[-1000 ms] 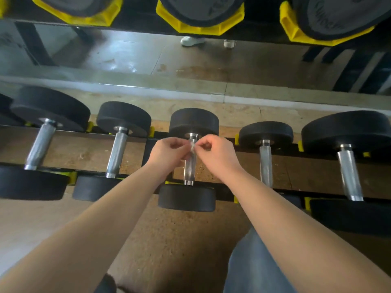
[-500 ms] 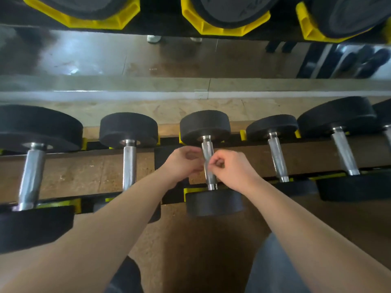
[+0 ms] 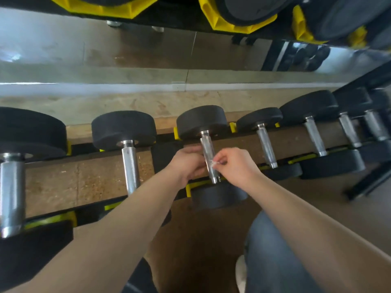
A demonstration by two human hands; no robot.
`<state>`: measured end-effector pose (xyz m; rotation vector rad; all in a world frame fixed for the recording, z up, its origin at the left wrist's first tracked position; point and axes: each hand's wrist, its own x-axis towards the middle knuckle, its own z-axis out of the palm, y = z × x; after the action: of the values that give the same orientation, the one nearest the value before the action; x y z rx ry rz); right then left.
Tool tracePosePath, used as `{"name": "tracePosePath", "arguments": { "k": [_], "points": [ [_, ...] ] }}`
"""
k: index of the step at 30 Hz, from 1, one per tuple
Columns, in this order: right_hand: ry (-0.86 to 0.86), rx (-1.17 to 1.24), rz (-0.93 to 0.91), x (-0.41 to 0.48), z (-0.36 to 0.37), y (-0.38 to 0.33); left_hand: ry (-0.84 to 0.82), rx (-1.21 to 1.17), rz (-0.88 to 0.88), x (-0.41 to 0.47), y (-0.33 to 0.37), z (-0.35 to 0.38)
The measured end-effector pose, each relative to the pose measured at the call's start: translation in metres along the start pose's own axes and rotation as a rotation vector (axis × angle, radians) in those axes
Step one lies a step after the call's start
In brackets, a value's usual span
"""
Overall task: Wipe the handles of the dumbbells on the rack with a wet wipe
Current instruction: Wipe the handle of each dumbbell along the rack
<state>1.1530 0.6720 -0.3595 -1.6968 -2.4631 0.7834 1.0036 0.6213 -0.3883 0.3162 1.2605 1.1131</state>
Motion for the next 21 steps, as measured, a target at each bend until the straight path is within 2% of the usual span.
{"name": "tracePosePath", "arguments": {
  "k": [4,7,9,13,14,21],
  "points": [
    [0.188,0.169,0.023,0.024,0.002,-0.017,0.013,-0.068,-0.039,0.010,0.006,0.004],
    [0.216,0.201,0.003,0.035,0.002,-0.022,0.027,-0.060,-0.055,0.011,0.007,0.005],
    [0.151,0.163,0.007,0.024,-0.003,-0.019,0.017,-0.050,-0.067,0.010,0.011,0.005],
    [-0.162,-0.128,0.013,-0.007,-0.009,-0.005,0.044,0.023,-0.073,0.013,0.021,0.007],
    [-0.177,-0.162,0.014,-0.008,-0.007,-0.004,0.038,0.044,-0.063,0.014,0.021,0.008],
    [0.244,0.119,-0.034,0.037,0.005,-0.020,-0.094,0.116,-0.016,0.012,0.016,-0.006]
  ]
}}
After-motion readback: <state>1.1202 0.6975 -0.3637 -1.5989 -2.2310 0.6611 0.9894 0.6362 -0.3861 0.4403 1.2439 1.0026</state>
